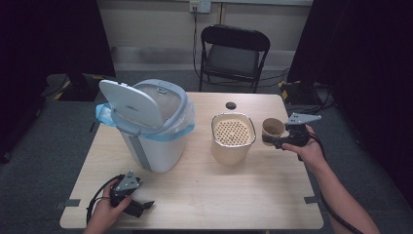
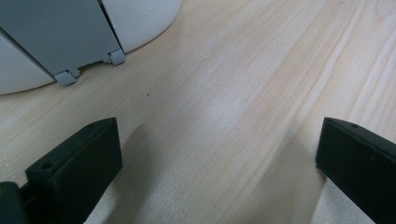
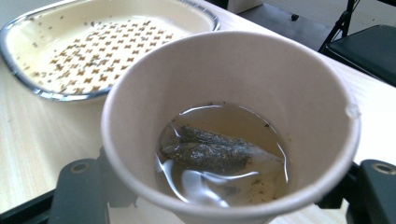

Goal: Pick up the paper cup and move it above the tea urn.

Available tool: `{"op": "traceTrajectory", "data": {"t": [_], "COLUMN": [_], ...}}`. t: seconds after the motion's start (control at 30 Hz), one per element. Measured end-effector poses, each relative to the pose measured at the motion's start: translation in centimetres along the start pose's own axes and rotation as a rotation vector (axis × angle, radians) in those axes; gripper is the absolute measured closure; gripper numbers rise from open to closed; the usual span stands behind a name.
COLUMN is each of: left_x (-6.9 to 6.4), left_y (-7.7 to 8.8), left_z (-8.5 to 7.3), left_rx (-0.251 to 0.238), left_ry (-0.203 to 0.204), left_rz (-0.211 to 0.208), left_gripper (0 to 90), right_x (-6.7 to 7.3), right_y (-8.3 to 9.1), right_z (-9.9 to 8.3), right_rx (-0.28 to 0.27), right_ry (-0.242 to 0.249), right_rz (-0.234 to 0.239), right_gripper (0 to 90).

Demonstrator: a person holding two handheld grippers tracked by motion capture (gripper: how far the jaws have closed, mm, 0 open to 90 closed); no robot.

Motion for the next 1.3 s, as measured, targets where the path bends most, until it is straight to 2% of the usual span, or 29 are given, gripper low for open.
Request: {"op": "traceTrajectory", "data": {"t": [0.5, 0.77, 0.97, 1.3], "left_x": [0.0, 0.0, 0.0, 0.0], "left_y": [0.0, 0.0, 0.0, 0.0], "left_z": [0.0, 0.0, 0.0, 0.0], "left_rx": [0.000, 0.000, 0.000, -0.007], "left_ry": [0.000, 0.000, -0.001, 0.004], "left_rz": [0.000, 0.000, 0.000, -0.002], "left_gripper": [0.0, 0.0, 0.0, 0.0], "right_x": [-1.7, -1.9, -2.0, -2.0], "right_y": [-1.8, -2.7, -3.6, -4.5], "right_z": [2.6, 4.1, 5.0, 6.8], "right_rx": [-0.008, -0.019, -0.013, -0.044], "right_ry": [0.009, 0.021, 0.052, 0.069], "right_rz": [-0.041, -0.046, -0.051, -0.064], "right_gripper": [27.4, 27.4, 27.3, 27.4]}}
Point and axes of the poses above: each handheld gripper's, and its own axes: y roughly backward along the jaws, z roughly out of its top, x roughly to its left, the point moved 5 cm from there along -y, roughly forward along the jaws, and after that the axes turned 13 degrees about -z, right-handed, at the moved point
